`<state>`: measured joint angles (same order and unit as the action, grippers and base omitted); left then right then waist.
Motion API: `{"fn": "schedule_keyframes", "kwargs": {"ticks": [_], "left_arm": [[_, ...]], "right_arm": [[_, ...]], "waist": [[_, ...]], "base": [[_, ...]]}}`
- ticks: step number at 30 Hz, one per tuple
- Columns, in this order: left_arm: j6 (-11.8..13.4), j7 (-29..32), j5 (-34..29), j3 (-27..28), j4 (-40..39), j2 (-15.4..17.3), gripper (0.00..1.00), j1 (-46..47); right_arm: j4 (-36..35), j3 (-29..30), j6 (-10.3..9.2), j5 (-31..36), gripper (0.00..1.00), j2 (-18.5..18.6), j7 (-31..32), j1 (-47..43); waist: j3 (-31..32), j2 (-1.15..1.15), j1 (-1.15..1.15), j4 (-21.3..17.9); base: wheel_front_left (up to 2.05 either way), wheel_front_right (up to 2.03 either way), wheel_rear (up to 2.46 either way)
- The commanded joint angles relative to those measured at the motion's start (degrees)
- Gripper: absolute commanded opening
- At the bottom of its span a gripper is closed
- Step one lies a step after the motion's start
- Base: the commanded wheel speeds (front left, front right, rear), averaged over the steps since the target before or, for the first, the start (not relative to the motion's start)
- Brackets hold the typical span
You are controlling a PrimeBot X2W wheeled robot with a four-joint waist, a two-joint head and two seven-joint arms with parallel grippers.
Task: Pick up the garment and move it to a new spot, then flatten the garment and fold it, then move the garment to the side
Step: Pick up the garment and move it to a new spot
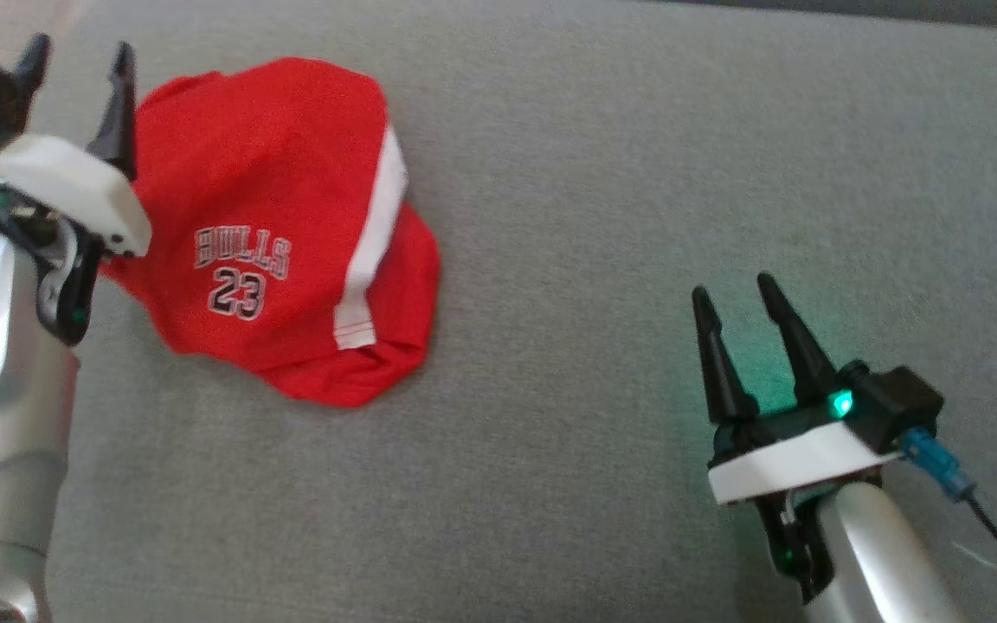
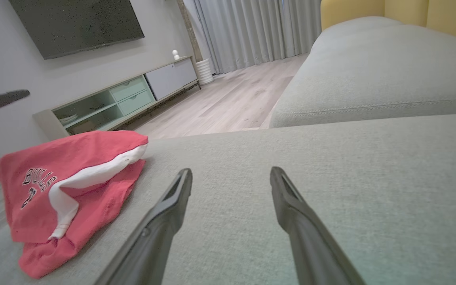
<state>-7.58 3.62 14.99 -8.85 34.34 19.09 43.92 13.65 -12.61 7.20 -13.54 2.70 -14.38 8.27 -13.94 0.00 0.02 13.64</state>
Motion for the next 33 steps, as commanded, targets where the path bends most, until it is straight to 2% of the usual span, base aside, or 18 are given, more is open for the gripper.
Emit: {"fn": "schedule_keyframes", "kwargs": {"ticks": [1, 4, 8, 11, 15, 16, 17, 18, 26, 33], "left_arm": [[0.12, 2.65, 2.31, -0.41, 0.19, 3.57, 1.0, 2.96], [0.11, 8.83, 7.33, -5.25, 3.84, 6.28, 1.0, 6.75], [0.1, 13.57, 12.72, -10.05, 7.32, 8.94, 1.0, 9.45], [0.1, 14.96, 15.69, -12.49, 9.47, 10.24, 1.0, 10.43], [0.1, 15.5, 20.13, -14.96, 13.22, 10.22, 1.0, 10.67], [0.1, 15.61, 21.07, -15.38, 13.73, 10.16, 0.8, 10.67], [0.09, 15.26, 22.01, -15.42, 14.26, 10.13, 0.33, 10.79], [0.09, 14.6, 22.8, -15.39, 14.7, 10.16, 0.0, 11.03], [0.09, 3.9, 26.01, -16.0, 14.16, 10.95, 0.0, 14.01], [0.09, -3.36, 28.67, -16.54, 9.5, 12.14, 0.0, 15.27]], "right_arm": [[-2.28, -1.29, 0.29, 0.31, 1.0, 0.18, -0.62, 2.51], [-3.18, -0.84, 0.29, 0.14, 1.0, 0.18, -0.62, 3.97], [-4.36, -0.93, 0.29, -0.72, 1.0, 0.18, -0.62, 5.39], [-4.77, -1.0, 0.29, -0.53, 1.0, 0.18, -0.62, 5.95], [-4.91, -0.65, 0.29, -0.28, 1.0, 0.18, -0.62, 6.31], [-4.88, -0.62, 0.29, -0.18, 1.0, 0.18, -0.62, 6.28], [-4.82, -0.54, 0.29, -0.08, 1.0, 0.18, -0.62, 6.27], [-4.74, -0.5, 0.29, 0.01, 1.0, 0.18, -0.62, 6.28], [-3.62, -0.74, 0.29, 0.12, 1.0, 0.18, -0.62, 5.74], [-2.56, -0.84, 0.29, -0.8, 1.0, 0.18, -0.62, 4.01]], "waist": [[-2.68, 0.0, -0.02, -2.66], [-4.95, 0.0, -0.02, -4.32], [-7.58, 0.0, -0.02, -6.27], [-9.16, 0.0, -0.02, -7.39], [-10.13, 0.0, -0.02, -8.21], [-10.09, 0.0, -0.02, -8.25], [-9.95, 0.0, -0.02, -8.21], [-9.78, 0.0, -0.02, -8.15], [-6.38, 0.0, -0.02, -6.7], [-1.75, 0.0, -0.02, -5.34]], "base": [[0.0, 0.0, 0.0], [0.0, 0.0, 0.0], [0.0, 0.0, 0.0], [0.0, 0.0, 0.0], [0.0, 0.0, 0.0], [0.0, 0.0, 0.0], [0.0, 0.0, 0.0], [0.0, 0.0, 0.0], [0.0, 0.0, 0.0], [0.0, 0.0, 0.0]]}}
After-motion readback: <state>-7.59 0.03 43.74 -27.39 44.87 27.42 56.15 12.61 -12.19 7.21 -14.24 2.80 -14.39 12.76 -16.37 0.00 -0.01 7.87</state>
